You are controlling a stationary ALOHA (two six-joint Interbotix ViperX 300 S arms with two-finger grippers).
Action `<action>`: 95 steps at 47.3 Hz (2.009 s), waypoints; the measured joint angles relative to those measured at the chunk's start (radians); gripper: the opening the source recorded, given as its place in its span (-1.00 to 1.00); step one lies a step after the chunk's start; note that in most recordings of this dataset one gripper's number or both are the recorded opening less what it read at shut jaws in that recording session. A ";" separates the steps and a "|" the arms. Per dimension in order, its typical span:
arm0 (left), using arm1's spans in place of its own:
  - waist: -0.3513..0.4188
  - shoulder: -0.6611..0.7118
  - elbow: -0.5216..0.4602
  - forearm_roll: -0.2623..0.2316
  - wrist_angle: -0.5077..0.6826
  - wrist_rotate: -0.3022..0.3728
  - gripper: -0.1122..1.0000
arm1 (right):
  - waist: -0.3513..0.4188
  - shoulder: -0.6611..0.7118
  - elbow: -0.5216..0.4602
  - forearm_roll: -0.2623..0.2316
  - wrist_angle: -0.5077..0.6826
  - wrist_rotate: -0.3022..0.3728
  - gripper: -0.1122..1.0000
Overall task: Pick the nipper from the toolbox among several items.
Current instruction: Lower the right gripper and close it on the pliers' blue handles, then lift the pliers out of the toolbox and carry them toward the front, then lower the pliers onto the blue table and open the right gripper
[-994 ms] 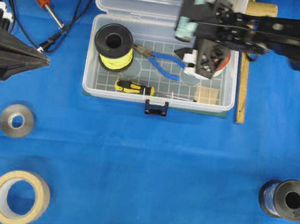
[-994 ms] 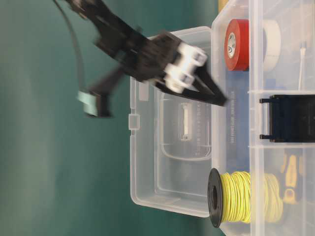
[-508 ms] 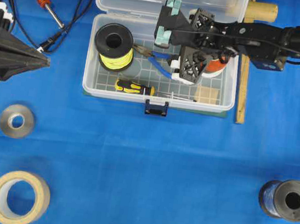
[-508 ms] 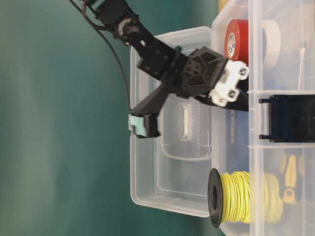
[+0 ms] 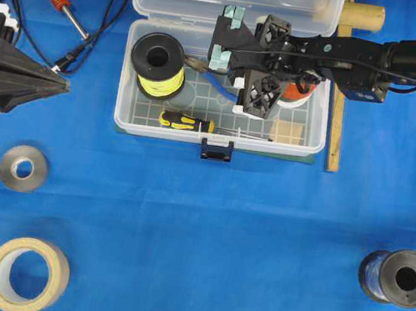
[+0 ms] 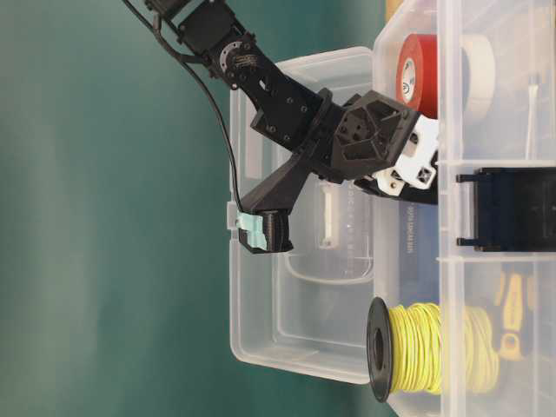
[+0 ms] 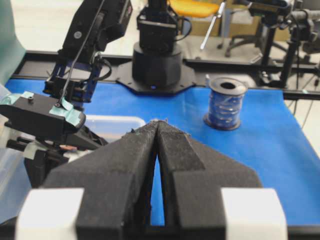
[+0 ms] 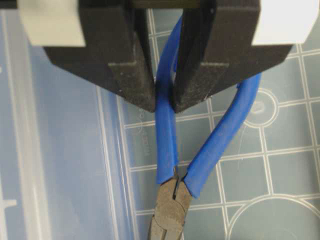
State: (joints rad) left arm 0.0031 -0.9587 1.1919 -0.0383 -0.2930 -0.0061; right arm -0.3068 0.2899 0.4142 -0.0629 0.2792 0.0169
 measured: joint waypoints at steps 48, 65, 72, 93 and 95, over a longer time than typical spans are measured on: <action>0.031 -0.002 0.000 -0.002 0.000 -0.005 -0.80 | 0.221 -0.565 0.210 0.017 0.005 0.078 -0.57; 0.049 0.000 0.003 -0.002 0.000 -0.005 -0.80 | 0.445 -0.459 0.247 0.018 -0.118 0.184 -0.57; 0.051 0.000 0.008 -0.003 -0.002 -0.003 -0.80 | 0.465 -0.330 0.247 0.020 -0.196 0.221 -0.57; 0.051 -0.002 0.020 -0.003 0.008 -0.005 -0.80 | 0.477 -0.132 0.247 0.021 -0.258 0.331 -0.55; 0.051 0.000 0.020 -0.003 0.009 -0.005 -0.80 | 0.477 -0.132 0.245 0.021 -0.252 0.337 -0.51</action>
State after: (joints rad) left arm 0.0537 -0.9587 1.2118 -0.0414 -0.2838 -0.0107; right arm 0.1703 0.1580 0.6596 -0.0414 0.0276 0.3543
